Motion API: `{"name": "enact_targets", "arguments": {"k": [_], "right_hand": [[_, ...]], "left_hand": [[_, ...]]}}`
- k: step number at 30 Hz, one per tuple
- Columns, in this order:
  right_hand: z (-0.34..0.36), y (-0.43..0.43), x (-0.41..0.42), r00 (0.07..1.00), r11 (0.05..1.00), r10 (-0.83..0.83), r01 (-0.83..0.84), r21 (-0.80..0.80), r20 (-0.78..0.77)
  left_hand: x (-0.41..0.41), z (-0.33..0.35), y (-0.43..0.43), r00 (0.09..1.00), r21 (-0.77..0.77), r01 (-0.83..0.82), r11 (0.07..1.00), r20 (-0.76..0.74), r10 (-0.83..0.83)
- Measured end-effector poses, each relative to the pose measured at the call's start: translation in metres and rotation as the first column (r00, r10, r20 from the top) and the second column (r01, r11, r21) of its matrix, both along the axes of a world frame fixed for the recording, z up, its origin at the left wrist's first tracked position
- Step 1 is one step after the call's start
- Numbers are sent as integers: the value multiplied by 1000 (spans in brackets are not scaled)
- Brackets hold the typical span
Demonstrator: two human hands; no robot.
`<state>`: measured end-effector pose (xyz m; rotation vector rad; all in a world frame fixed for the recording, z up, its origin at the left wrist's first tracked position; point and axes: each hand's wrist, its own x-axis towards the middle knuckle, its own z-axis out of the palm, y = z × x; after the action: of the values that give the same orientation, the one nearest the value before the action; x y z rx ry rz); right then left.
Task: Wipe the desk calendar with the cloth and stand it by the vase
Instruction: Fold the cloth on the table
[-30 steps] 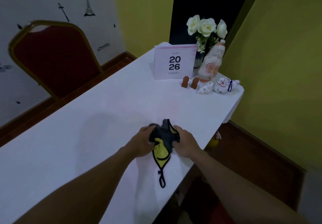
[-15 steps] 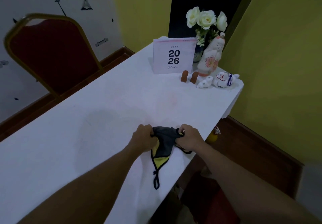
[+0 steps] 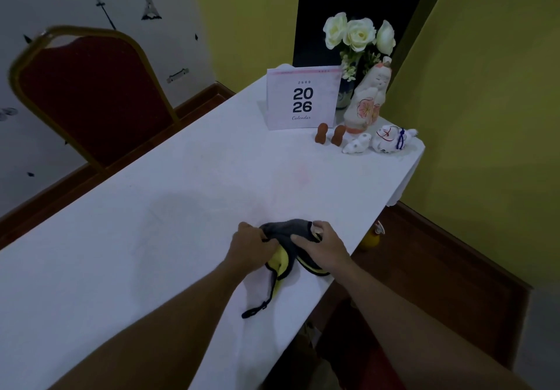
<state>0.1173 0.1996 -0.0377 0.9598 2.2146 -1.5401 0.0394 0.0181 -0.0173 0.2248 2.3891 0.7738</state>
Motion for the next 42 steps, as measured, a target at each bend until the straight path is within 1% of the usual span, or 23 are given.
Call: {"name": "enact_targets", "arguments": {"k": [4, 6, 7, 8, 10, 13, 15, 17, 18, 20, 21, 23, 24, 26, 27, 29, 30, 32, 34, 35, 38, 40, 42], "right_hand": [[-2, -3, -7, 986, 986, 163, -162, 32, -24], [9, -4, -13, 980, 986, 155, -161, -45, -127], [17, -3, -16, 968, 988, 140, -149, -31, -209], [25, -2, -20, 947, 991, 130, -132, 15, -293], [44, 2, -31, 889, 991, 128, -97, 91, -439], [74, 7, -45, 768, 966, 212, -69, 250, -605], [83, 13, -48, 651, 898, 382, -95, 429, -656], [81, 16, -43, 592, 822, 527, -173, 543, -610], [76, 18, -38, 599, 796, 573, -243, 555, -560], [63, 21, -29, 658, 761, 629, -410, 503, -415], [58, 22, -25, 689, 750, 644, -482, 452, -333], [51, 20, -24, 711, 742, 658, -558, 371, -247], [49, 18, -26, 708, 735, 664, -562, 379, -238], [42, 8, -32, 713, 658, 682, -503, 560, -161], [39, 3, -35, 762, 617, 637, -417, 668, -114], [37, -8, -38, 877, 627, 463, -218, 748, -133], [33, -13, -38, 892, 666, 420, -179, 724, -165], [20, -18, -37, 872, 706, 472, -283, 649, -133], [8, -22, -31, 828, 687, 560, -456, 566, -13], [2, -23, -28, 799, 665, 601, -514, 542, 20], [-4, -18, -24, 731, 641, 681, -573, 511, -35], [-1, -7, -22, 718, 635, 696, -609, 475, -12], [1, 4, -21, 710, 611, 704, -621, 492, 21]], "left_hand": [[1, -3, 3, 980, 123, -184, 975, 102, 171], [-4, -1, 5, 945, 179, -287, 941, 213, 248], [-8, 1, 5, 949, 204, -265, 942, 225, 219], [-11, 6, 5, 970, 221, -193, 956, 192, 151], [-19, 19, 4, 998, 250, -49, 967, -13, 54], [-33, 41, 9, 930, 317, 65, 946, -363, 58], [-37, 48, 13, 886, 270, 150, 951, -463, -9], [-34, 45, 13, 883, 191, 204, 960, -459, -97], [-29, 40, 11, 909, 163, 218, 962, -392, -139], [-17, 24, 8, 955, 109, 269, 957, -157, -250], [-10, 15, 6, 953, 84, 302, 950, -29, -300], [-1, 0, 3, 936, 49, 303, 952, 172, -307], [2, -5, 2, 937, 37, 272, 962, 218, -274], [2, -11, -1, 967, 36, 161, 986, 192, -165], [1, -12, -2, 987, 60, 95, 994, 121, -102], [-2, -10, -4, 999, 139, 10, 990, -50, -3], [-3, -9, -6, 994, 154, 12, 988, -112, 5], [-6, -9, -10, 976, 63, 114, 991, -191, -100], [-7, -11, -13, 944, -95, 262, 960, -179, -275], [-7, -11, -13, 926, -131, 322, 938, -161, -340], [-7, -4, -10, 927, -59, 347, 936, -129, -352], [-7, -4, -11, 928, -18, 362, 932, -91, -362], [-5, -7, -13, 918, -17, 382, 924, -106, -381]]}}
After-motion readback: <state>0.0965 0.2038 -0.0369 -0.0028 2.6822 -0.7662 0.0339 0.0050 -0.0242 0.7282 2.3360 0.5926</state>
